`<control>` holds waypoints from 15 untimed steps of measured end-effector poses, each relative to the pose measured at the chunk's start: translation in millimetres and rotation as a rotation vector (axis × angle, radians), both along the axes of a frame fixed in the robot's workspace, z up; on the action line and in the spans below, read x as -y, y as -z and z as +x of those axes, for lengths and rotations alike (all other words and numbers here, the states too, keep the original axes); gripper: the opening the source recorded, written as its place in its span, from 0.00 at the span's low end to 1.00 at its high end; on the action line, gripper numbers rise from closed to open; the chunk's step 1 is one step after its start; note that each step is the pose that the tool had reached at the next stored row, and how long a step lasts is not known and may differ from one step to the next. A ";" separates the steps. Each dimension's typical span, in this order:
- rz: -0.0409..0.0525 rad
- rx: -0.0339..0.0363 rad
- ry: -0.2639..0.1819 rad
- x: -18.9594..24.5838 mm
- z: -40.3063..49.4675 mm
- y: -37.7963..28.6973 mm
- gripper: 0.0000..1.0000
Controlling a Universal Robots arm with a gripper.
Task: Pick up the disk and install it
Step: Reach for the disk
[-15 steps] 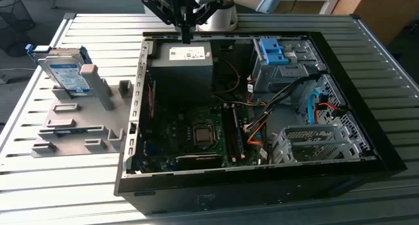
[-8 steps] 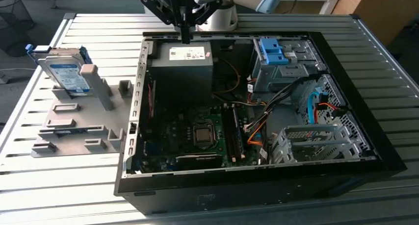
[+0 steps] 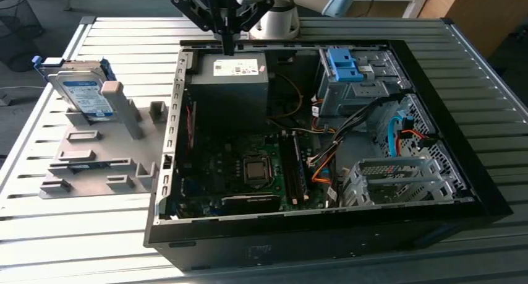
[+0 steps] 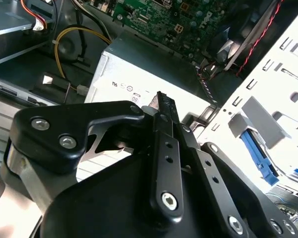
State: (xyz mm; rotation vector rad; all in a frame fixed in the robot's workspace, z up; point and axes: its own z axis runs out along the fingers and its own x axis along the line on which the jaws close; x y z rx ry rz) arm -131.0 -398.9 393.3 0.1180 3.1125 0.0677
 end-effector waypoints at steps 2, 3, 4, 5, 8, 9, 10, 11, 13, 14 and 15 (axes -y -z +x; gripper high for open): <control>0.0000 0.0000 0.000 0.0 -0.4 0.0 0.11; 0.0000 0.0000 0.000 0.0 -0.6 0.0 0.11; 0.0000 0.0000 0.000 0.0 -0.7 0.0 0.11; 0.0000 0.0000 0.000 0.0 -0.9 0.0 0.11; 0.0000 0.0000 0.000 0.0 -2.3 0.0 0.11; 0.0000 0.0000 0.000 0.0 -3.4 0.0 0.11; 0.0000 0.0000 0.000 0.0 -3.6 0.0 0.11; -0.0001 0.0000 0.000 0.0 -3.8 0.0 0.11; 0.0000 0.0000 0.000 0.0 -4.2 0.0 0.11; -0.0001 0.0000 0.000 0.0 -4.4 0.0 0.11; -0.0001 0.0000 0.000 0.0 -4.5 0.0 0.11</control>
